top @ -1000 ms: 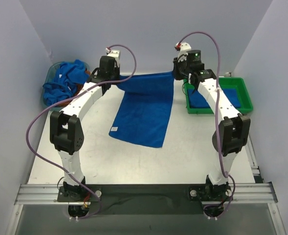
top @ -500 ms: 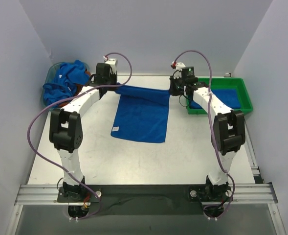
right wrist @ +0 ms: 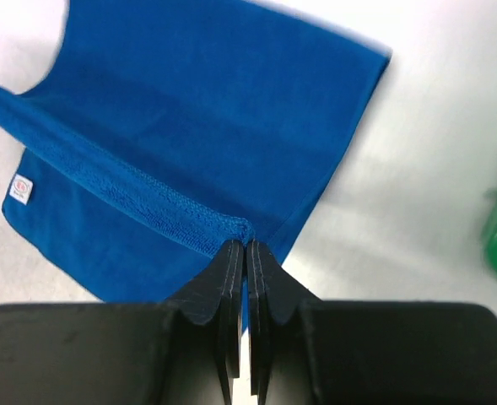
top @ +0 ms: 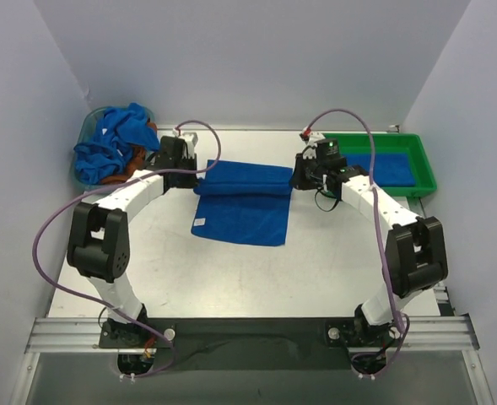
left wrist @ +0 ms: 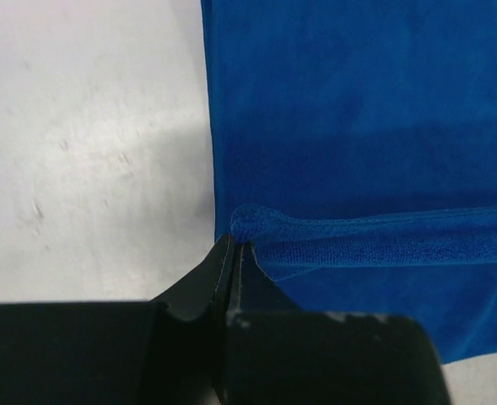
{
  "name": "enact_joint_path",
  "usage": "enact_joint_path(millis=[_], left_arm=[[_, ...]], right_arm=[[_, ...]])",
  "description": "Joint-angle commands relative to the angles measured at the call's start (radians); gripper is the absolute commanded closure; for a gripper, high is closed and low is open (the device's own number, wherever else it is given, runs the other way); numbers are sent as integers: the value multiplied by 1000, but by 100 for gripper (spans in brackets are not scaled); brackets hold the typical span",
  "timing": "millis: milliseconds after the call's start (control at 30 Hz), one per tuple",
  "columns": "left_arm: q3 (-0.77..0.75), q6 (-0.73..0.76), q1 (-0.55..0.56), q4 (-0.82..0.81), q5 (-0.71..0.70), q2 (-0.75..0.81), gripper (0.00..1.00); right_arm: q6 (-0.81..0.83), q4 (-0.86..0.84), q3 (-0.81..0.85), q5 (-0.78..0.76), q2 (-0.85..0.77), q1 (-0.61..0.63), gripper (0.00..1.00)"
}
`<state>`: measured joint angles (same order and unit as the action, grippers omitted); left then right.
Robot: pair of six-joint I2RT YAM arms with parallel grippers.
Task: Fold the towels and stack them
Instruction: Fold the towel
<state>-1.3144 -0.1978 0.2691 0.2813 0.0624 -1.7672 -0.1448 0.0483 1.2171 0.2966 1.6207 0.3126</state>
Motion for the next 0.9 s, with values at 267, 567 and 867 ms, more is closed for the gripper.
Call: enact_joint_path(millis=[267, 567, 867], left_arm=[[211, -233, -19, 182, -53, -26, 100], [627, -497, 35, -30, 31, 231, 100], [542, -425, 38, 44, 2, 315, 100]], right_arm=[[-245, 107, -159, 121, 196, -70, 100], [-107, 219, -180, -43, 139, -99, 100], [-85, 240, -156, -53, 64, -102, 100]])
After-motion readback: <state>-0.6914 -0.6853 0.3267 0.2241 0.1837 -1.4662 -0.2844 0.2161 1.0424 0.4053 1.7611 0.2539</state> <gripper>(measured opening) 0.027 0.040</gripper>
